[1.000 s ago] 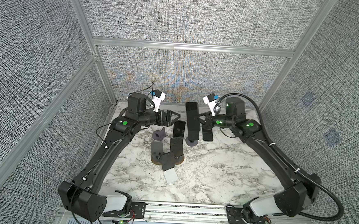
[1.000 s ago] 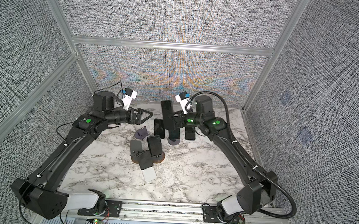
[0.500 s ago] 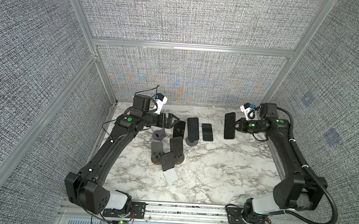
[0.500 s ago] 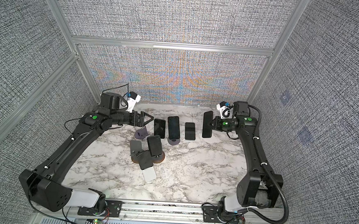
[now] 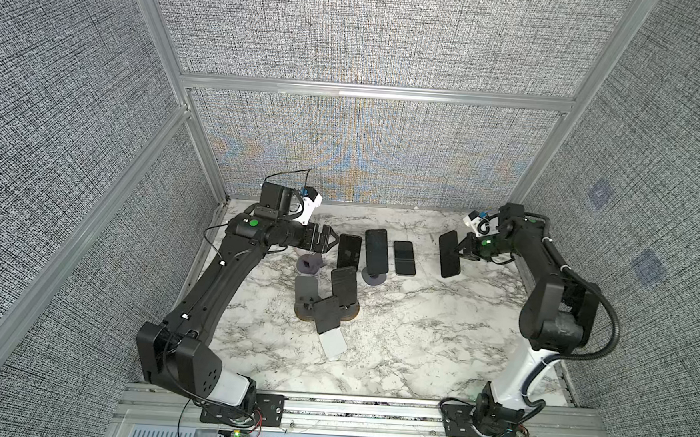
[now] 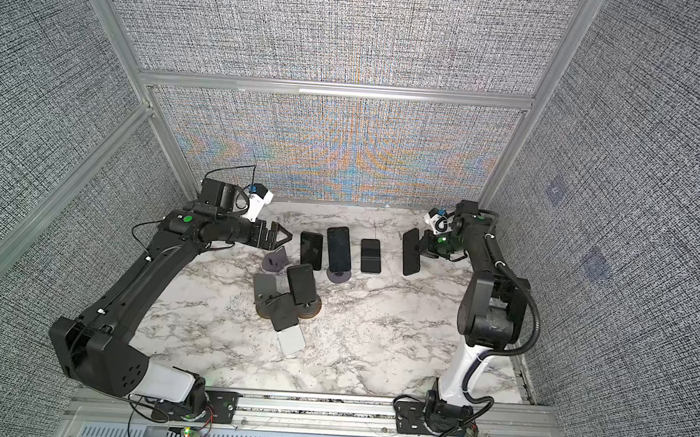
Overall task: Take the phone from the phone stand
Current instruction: 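Lower the black phone with the right gripper beside the teal-edged phone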
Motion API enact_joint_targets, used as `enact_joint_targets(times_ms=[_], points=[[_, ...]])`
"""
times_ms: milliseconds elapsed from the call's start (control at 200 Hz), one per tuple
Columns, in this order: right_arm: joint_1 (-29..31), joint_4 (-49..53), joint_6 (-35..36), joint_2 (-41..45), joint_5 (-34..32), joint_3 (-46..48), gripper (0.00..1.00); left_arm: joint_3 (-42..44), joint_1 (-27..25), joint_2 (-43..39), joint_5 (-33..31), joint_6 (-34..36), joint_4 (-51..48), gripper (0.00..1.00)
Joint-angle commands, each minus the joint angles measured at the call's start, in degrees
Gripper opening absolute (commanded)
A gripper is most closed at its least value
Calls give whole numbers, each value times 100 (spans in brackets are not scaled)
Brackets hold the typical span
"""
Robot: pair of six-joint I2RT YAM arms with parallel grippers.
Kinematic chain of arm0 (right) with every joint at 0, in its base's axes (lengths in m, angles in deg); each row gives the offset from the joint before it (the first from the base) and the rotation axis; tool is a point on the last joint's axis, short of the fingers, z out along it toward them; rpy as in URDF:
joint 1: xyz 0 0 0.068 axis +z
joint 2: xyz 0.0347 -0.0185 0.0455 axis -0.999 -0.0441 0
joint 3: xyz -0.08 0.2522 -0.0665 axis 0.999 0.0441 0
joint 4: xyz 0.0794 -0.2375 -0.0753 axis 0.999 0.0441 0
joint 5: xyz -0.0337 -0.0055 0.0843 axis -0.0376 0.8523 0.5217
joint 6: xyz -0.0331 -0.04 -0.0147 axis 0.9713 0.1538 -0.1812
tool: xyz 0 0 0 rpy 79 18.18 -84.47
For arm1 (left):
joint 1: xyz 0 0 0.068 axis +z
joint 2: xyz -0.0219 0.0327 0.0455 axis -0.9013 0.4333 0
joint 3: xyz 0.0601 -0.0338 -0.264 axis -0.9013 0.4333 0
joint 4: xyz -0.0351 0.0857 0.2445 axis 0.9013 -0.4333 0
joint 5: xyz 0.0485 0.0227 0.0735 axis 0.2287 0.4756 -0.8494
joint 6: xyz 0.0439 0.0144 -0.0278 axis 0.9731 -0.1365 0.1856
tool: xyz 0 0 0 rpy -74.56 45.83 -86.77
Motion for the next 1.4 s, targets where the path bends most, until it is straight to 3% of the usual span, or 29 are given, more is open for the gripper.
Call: enact_joint_targets(times_ms=[0,750,1396], points=[[21,73,116,-366,384,-287,0,118,9,-72,8,179,-12,99],[306,-233,-231,-1823,713,-1041,0,514,199,-192,382,78,270,99],[386,-467,-436,-2349,583,-1171,0,559,229,-188,444,77,270,99]])
